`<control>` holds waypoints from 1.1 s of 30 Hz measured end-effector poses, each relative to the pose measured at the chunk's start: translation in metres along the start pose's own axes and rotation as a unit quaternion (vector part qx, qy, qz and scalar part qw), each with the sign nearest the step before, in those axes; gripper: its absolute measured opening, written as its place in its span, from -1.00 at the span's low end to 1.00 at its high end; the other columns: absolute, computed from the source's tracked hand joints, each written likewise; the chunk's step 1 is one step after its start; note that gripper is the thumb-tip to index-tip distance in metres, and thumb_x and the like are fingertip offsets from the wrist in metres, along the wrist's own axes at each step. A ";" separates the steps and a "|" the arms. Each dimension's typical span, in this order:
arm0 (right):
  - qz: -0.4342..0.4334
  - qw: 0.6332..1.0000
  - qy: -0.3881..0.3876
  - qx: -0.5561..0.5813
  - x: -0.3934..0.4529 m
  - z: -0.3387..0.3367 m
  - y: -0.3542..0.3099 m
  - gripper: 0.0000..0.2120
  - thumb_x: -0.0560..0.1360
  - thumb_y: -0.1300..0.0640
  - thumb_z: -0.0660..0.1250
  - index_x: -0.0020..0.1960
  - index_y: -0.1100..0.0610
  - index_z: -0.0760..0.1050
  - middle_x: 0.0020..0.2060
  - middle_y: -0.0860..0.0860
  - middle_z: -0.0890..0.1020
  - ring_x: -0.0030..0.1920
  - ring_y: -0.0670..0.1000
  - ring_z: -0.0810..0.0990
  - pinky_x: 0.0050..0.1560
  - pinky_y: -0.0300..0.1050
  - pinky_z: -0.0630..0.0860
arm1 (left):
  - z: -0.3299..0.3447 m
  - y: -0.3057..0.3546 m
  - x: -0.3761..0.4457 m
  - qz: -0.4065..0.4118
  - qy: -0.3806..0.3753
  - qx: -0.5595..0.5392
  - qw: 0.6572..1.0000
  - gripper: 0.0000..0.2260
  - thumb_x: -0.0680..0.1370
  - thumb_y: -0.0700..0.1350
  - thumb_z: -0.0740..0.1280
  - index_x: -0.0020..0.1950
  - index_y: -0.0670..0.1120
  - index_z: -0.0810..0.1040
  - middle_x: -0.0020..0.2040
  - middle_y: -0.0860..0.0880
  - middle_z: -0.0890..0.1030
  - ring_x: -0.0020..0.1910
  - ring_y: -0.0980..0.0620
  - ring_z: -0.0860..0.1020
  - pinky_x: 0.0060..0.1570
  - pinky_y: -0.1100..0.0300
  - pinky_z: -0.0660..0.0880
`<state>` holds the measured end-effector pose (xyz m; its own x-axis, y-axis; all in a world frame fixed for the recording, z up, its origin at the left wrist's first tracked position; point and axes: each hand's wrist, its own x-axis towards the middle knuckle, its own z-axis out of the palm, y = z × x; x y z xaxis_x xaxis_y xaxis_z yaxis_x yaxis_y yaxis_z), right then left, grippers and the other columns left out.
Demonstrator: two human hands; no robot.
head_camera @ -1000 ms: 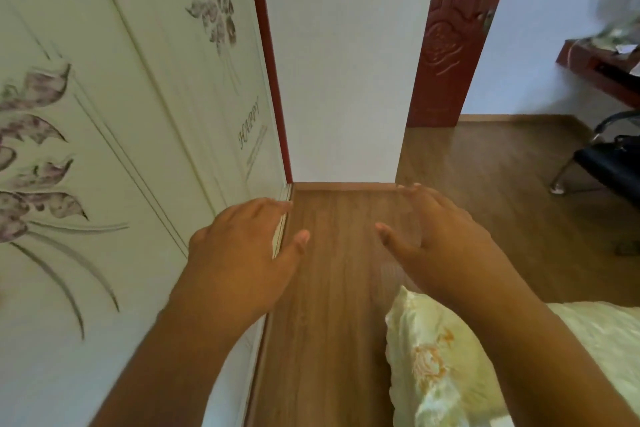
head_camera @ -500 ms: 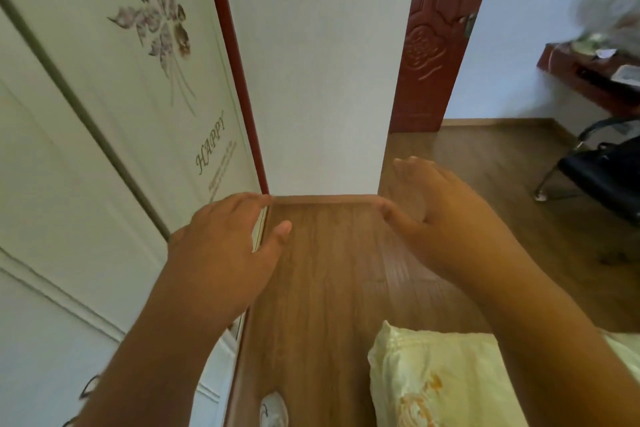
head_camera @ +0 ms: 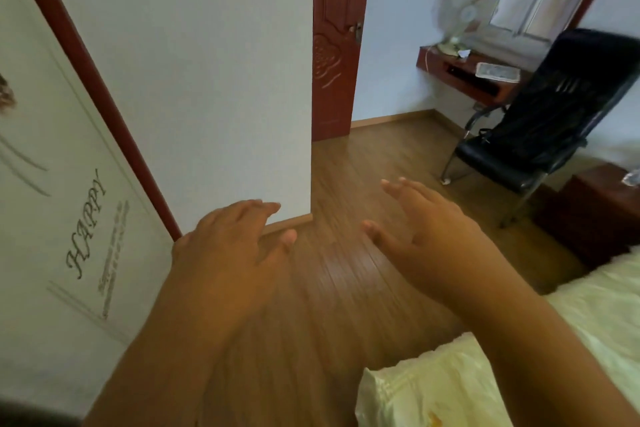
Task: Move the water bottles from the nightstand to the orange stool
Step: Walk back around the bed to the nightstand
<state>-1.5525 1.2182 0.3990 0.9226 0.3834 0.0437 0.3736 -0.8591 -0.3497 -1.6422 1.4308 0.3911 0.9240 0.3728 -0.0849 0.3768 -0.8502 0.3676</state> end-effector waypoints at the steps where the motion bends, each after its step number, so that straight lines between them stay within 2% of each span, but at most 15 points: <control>1: 0.011 1.000 0.002 0.001 0.008 0.004 -0.007 -0.30 0.51 -0.40 0.16 0.56 -0.24 0.05 0.57 -0.18 0.15 0.53 -0.01 0.23 0.46 0.08 0.25 | -0.001 -0.007 0.013 0.013 0.002 0.008 1.000 -0.37 0.46 0.37 0.00 0.53 0.26 0.15 0.57 0.16 0.17 0.53 0.04 0.19 0.47 -0.03 0.15; 10: 0.058 0.998 -0.032 -0.016 0.070 0.044 -0.050 -0.29 0.51 -0.42 0.12 0.57 -0.24 0.01 0.58 -0.17 0.13 0.56 -0.01 0.17 0.52 0.12 0.19 | 0.001 -0.051 0.097 0.062 -0.019 0.018 0.998 -0.43 0.54 0.37 -0.01 0.53 0.25 0.18 0.55 0.18 0.21 0.51 0.05 0.23 0.45 -0.02 0.19; 16: 0.042 0.999 -0.035 -0.002 0.134 0.060 -0.062 -0.29 0.50 -0.42 0.12 0.57 -0.22 0.04 0.58 -0.16 0.15 0.55 -0.01 0.19 0.51 0.13 0.22 | -0.001 -0.075 0.156 0.019 -0.068 0.020 0.997 -0.41 0.55 0.36 0.03 0.56 0.23 0.10 0.58 0.15 0.12 0.54 0.04 0.15 0.49 -0.04 0.10; 19: 0.026 0.999 -0.039 0.015 0.176 0.069 -0.066 -0.28 0.50 -0.42 0.14 0.57 -0.21 0.05 0.58 -0.15 0.16 0.55 -0.01 0.22 0.51 0.14 0.23 | -0.011 -0.078 0.189 0.025 -0.049 0.073 0.996 -0.39 0.51 0.38 0.01 0.54 0.27 0.09 0.58 0.17 0.11 0.54 0.05 0.15 0.48 -0.02 0.12; 22: 0.008 0.999 -0.037 0.039 0.224 0.071 -0.066 -0.28 0.51 -0.41 0.16 0.57 -0.20 0.07 0.58 -0.15 0.17 0.54 0.01 0.23 0.49 0.17 0.27 | -0.021 -0.075 0.226 0.014 -0.027 0.108 0.994 -0.39 0.51 0.39 0.04 0.54 0.27 0.08 0.58 0.17 0.12 0.54 0.04 0.17 0.46 -0.04 0.17; 26: 0.000 0.998 -0.016 0.069 0.288 0.071 -0.052 -0.27 0.48 -0.45 0.13 0.57 -0.22 0.07 0.57 -0.18 0.19 0.53 -0.01 0.25 0.46 0.21 0.31 | -0.030 -0.052 0.280 0.013 0.020 0.120 0.992 -0.36 0.46 0.42 -0.06 0.53 0.28 0.14 0.56 0.19 0.19 0.52 0.03 0.23 0.44 -0.10 0.20; 33: 0.043 0.998 0.002 0.051 0.366 0.038 0.004 -0.28 0.51 -0.39 0.16 0.58 -0.16 0.07 0.58 -0.13 0.18 0.54 0.01 0.23 0.48 0.19 0.28 | -0.023 0.012 0.373 0.050 0.021 0.100 0.993 -0.33 0.43 0.42 -0.08 0.52 0.27 0.16 0.55 0.18 0.20 0.51 0.03 0.24 0.44 -0.08 0.22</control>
<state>-1.2168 1.3679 0.3784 0.9511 0.3087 0.0122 0.2815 -0.8494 -0.4464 -1.2940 1.5681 0.3857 0.9555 0.2945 -0.0164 0.2926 -0.9392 0.1797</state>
